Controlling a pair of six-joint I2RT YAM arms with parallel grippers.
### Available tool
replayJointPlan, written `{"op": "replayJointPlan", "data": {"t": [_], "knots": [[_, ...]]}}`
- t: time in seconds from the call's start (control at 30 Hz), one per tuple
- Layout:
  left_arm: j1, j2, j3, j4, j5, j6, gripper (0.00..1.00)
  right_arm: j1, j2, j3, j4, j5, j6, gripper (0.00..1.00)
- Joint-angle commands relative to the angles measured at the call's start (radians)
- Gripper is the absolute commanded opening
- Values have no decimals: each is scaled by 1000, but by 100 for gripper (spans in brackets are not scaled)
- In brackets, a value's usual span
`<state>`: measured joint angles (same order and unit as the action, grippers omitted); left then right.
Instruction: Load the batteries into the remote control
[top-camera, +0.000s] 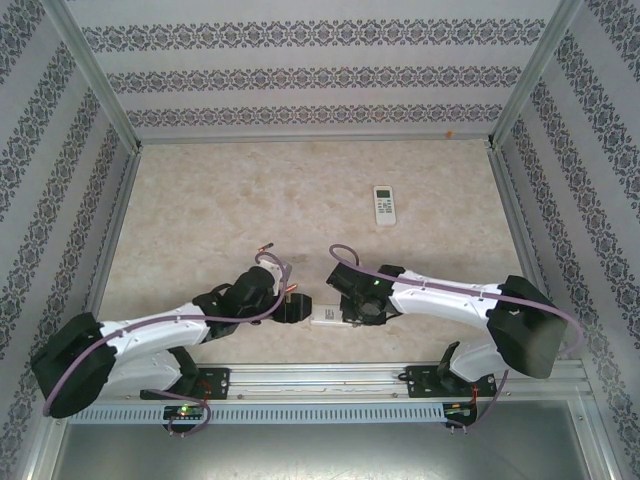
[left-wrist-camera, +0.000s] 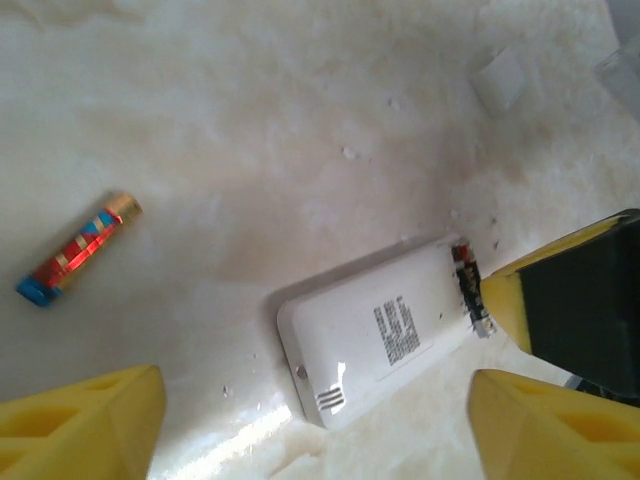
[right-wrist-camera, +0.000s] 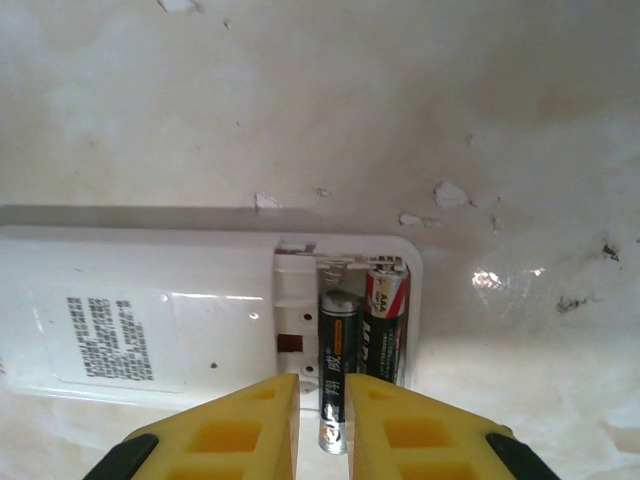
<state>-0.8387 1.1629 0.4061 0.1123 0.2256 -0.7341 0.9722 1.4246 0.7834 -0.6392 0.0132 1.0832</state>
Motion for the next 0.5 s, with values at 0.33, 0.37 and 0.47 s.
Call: {"op": "replayJointPlan", "data": {"t": [0.33, 0.37, 0.47], "knots": [[-20, 167, 53, 94, 153, -58, 70, 31, 49, 0, -20, 17, 16, 17], [-20, 171, 53, 95, 159, -60, 69, 31, 58, 0, -23, 23, 11, 17], [-22, 181, 52, 95, 173, -64, 66, 34, 82, -4, -27, 34, 5, 15]]}}
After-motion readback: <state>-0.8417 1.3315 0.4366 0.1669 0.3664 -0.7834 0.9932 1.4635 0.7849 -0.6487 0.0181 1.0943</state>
